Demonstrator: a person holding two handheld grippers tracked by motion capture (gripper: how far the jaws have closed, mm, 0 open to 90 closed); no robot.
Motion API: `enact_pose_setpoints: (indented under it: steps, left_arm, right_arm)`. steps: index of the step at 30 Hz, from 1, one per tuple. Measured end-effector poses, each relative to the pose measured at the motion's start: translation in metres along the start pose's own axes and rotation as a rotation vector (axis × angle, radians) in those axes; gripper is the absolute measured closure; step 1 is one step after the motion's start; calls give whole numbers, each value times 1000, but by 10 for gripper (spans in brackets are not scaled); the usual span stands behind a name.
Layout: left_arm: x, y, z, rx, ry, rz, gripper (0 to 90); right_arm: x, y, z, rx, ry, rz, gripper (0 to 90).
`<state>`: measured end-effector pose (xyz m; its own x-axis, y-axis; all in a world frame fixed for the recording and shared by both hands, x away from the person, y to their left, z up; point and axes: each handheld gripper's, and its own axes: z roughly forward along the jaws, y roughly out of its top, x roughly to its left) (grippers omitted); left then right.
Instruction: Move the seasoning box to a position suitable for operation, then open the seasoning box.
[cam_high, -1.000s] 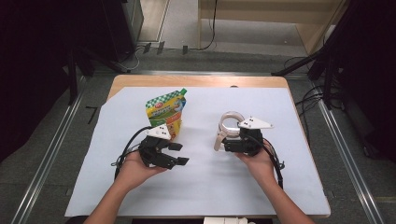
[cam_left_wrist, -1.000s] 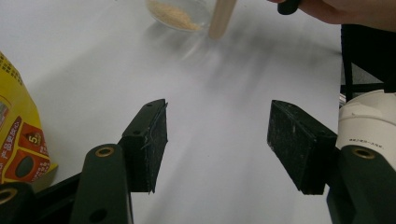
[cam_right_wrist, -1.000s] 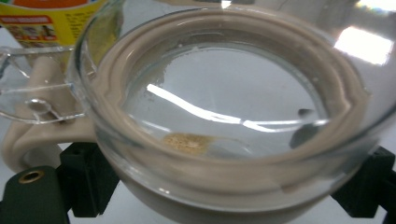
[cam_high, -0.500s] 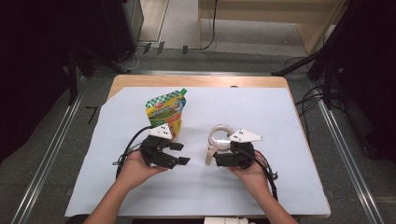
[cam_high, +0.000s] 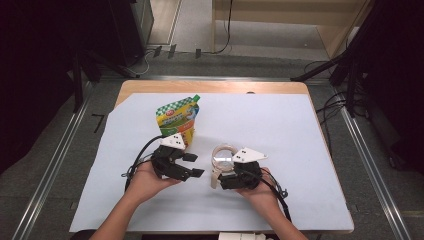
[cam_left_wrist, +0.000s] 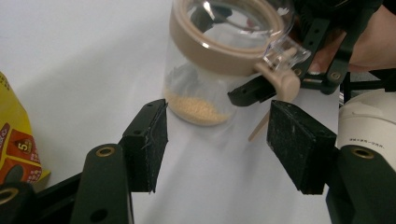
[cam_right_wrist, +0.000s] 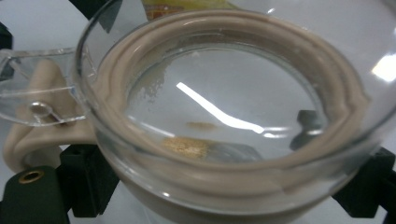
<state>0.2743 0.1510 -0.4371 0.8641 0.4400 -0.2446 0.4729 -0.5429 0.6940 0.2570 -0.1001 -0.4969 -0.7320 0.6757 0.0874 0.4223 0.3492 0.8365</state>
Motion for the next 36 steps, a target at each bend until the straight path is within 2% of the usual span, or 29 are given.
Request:
enact_pose_setpoints:
  steps: [4, 8, 10, 11, 16, 19, 21, 23, 26, 30, 31, 32, 33, 36]
  left_arm:
    - [0, 0, 0, 0, -1, -2, 389]
    - [0, 0, 1, -2, -4, -2, 388]
    - [0, 0, 1, 1, 0, 1, 388]
    - [0, 0, 0, 3, 0, 2, 388]
    - [1, -1, -2, -12, 2, -8, 389]
    - [0, 0, -4, -22, 22, -6, 419]
    - [0, 0, -4, -29, 28, -10, 444]
    - [0, 0, -7, -46, 16, -15, 462]
    - [0, -1, -8, -40, 16, -18, 481]
    - [-2, 0, -7, -36, 15, -21, 539]
    - [-3, 0, -6, -29, 11, -22, 555]
    - [-3, 0, -6, -29, 11, -22, 556]
    - [-4, 1, -5, -26, 8, -24, 577]
    - [-7, 1, -4, -29, -24, -24, 623]
  right_arm:
    - [1, -3, 0, 0, -1, -29, 116]
    - [0, -4, 1, -5, 12, -13, 107]
    - [-2, -3, 2, 15, 26, 13, 79]
    - [-3, -2, 3, 41, 17, 15, 31]
    - [-6, -2, -4, 62, 23, 6, 32]
    - [-6, -2, -12, 107, 45, 36, 72]
    - [-5, -2, -18, 114, 47, 29, 92]
    - [-5, -1, -21, 117, 47, 27, 109]
    - [-8, -1, -33, 113, 56, 20, 135]
    - [-20, -6, -55, 109, 58, 37, 249]
    - [-23, -6, -59, 98, 65, 43, 288]
    - [-23, -6, -59, 98, 65, 43, 288]
    - [-26, -5, -66, 73, 58, 53, 354]
    - [-29, -3, -69, 63, 54, 71, 400]
